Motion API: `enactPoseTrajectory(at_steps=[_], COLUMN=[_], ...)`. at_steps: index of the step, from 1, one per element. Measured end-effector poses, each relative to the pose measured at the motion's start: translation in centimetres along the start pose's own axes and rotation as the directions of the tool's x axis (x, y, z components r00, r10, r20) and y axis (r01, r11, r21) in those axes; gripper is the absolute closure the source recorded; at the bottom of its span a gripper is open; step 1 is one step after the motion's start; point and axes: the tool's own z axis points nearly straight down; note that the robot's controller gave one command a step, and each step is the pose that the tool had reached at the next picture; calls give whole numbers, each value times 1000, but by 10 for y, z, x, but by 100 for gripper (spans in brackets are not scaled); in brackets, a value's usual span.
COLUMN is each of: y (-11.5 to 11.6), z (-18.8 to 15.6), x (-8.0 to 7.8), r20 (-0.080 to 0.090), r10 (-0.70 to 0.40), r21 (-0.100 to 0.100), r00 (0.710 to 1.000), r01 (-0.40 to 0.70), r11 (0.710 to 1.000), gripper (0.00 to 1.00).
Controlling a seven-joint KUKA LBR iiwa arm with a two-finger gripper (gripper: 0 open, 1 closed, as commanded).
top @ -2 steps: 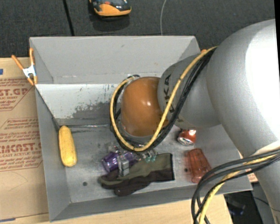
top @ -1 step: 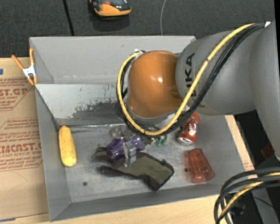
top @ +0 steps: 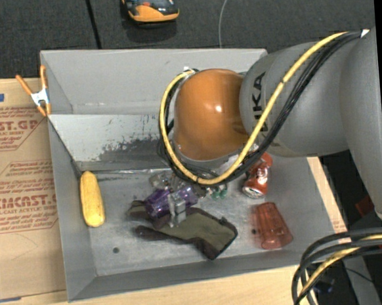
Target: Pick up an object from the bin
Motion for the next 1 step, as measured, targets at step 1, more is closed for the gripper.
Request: enactPoseTrajectory(at_steps=[1], y=[0], z=[-130], x=[-3], r20=[1], r10=[27], r21=[1], r00=[1000], r01=[-27], r11=[1000], gripper=[100])
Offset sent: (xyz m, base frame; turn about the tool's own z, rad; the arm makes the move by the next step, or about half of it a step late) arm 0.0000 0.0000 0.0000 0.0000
